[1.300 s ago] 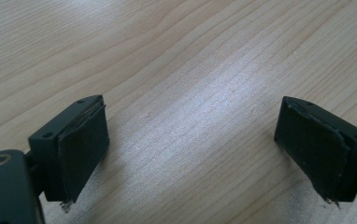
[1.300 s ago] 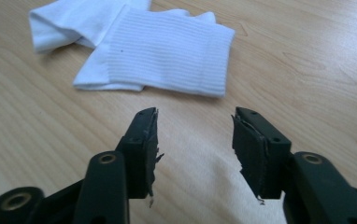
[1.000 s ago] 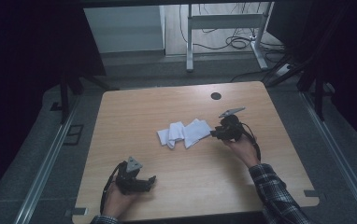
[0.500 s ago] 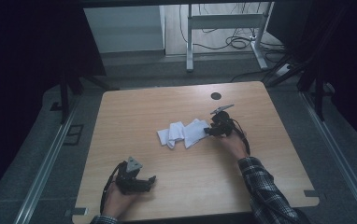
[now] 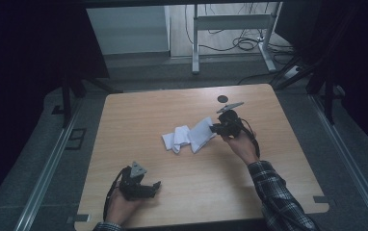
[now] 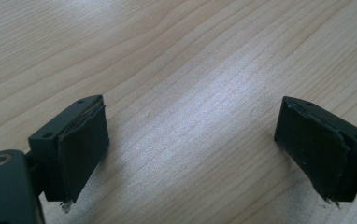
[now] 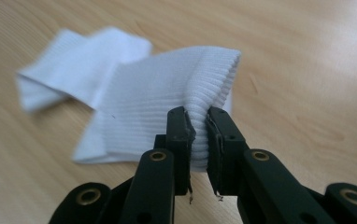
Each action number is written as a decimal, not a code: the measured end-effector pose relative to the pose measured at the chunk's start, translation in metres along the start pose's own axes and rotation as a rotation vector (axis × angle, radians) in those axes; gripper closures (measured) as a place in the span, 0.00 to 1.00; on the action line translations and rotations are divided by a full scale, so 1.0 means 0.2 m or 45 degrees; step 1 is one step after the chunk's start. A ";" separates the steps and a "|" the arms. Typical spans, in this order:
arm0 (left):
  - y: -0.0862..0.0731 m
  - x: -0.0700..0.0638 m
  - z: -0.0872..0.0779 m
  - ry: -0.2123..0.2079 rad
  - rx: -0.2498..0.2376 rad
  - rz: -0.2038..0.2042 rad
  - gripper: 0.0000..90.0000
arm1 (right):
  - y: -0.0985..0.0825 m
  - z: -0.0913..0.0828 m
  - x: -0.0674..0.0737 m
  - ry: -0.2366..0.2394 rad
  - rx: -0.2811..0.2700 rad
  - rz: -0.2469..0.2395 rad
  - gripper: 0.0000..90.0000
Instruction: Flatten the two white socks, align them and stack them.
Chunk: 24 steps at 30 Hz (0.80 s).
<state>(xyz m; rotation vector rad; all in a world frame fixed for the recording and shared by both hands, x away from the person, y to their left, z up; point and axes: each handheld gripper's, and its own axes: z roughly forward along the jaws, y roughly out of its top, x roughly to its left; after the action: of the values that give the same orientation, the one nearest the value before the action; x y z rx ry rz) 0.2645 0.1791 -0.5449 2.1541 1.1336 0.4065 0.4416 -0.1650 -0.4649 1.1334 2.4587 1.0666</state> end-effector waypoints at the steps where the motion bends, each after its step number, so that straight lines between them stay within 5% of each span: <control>1: 0.00 0.00 0.00 0.000 0.000 0.004 0.11 | 0.00 0.00 0.00 0.000 0.000 0.000 0.87; 7: 0.00 0.00 0.00 0.001 -0.002 0.000 0.11 | 0.12 -0.21 0.04 0.003 -0.095 -0.035 0.87; 13: 0.00 0.00 0.00 0.001 -0.002 0.000 0.11 | 0.18 -0.42 -0.03 -0.055 -0.156 -0.023 0.87; 18: 0.00 0.00 0.00 0.001 -0.001 0.001 0.11 | 0.10 -0.52 -0.16 -0.107 -0.143 0.051 0.87; 24: 0.00 0.00 0.00 0.002 -0.001 -0.001 0.11 | -0.09 -0.55 -0.33 -0.153 -0.087 0.145 0.87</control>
<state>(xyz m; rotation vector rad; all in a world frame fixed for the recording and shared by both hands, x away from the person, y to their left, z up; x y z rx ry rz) 0.2645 0.1789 -0.5449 2.1527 1.1349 0.4080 0.4235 -0.2787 -0.4059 1.2899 2.2725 1.0714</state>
